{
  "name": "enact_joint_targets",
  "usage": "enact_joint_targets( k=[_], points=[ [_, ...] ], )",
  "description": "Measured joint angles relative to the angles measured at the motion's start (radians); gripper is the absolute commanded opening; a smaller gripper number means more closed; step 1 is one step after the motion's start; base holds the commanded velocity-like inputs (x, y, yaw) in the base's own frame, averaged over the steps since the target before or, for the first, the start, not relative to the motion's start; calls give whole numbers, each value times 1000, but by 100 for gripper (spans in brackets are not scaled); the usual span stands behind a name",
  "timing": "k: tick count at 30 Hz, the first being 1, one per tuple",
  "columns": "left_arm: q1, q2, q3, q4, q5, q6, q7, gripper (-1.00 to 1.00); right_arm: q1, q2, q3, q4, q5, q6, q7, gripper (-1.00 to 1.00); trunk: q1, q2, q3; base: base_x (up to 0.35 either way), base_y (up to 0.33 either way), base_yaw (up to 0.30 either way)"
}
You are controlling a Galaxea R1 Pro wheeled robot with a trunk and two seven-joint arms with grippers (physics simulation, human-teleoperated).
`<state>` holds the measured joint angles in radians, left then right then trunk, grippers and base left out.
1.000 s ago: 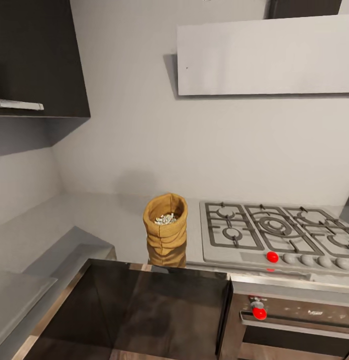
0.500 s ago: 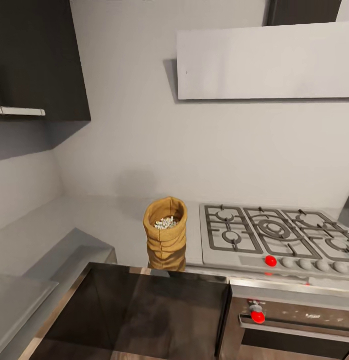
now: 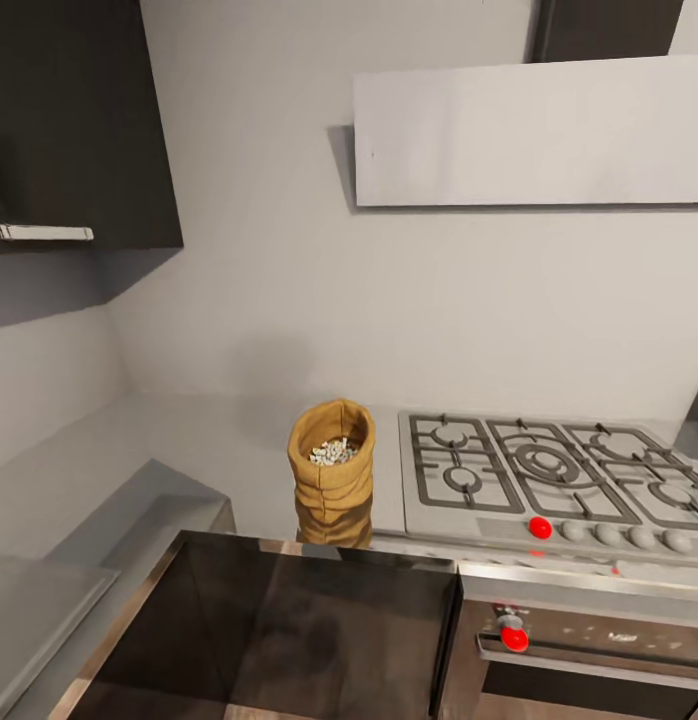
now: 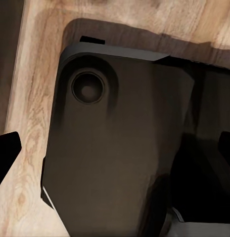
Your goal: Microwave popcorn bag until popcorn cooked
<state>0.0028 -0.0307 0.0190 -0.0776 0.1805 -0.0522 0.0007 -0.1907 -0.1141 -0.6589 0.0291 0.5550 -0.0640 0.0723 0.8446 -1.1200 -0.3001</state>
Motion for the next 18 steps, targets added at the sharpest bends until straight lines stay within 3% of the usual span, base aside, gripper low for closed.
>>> enact_joint_targets(
  k=[5, 14, 18],
  points=[
    [0, 1, 0, 2, -1, 0, -1, 100, 0, -1, -1, 0, 0, -2, 0, 100, 0, 0, 0, 56, 0, 0],
    [0, 2, 0, 3, -1, 0, -1, 100, 0, -1, -1, 0, 0, -1, 0, 100, 0, 0, 0, 204, 0, 0],
    [0, 2, 0, 2, 0, 0, -1, 100, 0, -2, -2, 0, 0, -2, 0, 100, 0, 0, 0, 30, 0, 0]
  ],
)
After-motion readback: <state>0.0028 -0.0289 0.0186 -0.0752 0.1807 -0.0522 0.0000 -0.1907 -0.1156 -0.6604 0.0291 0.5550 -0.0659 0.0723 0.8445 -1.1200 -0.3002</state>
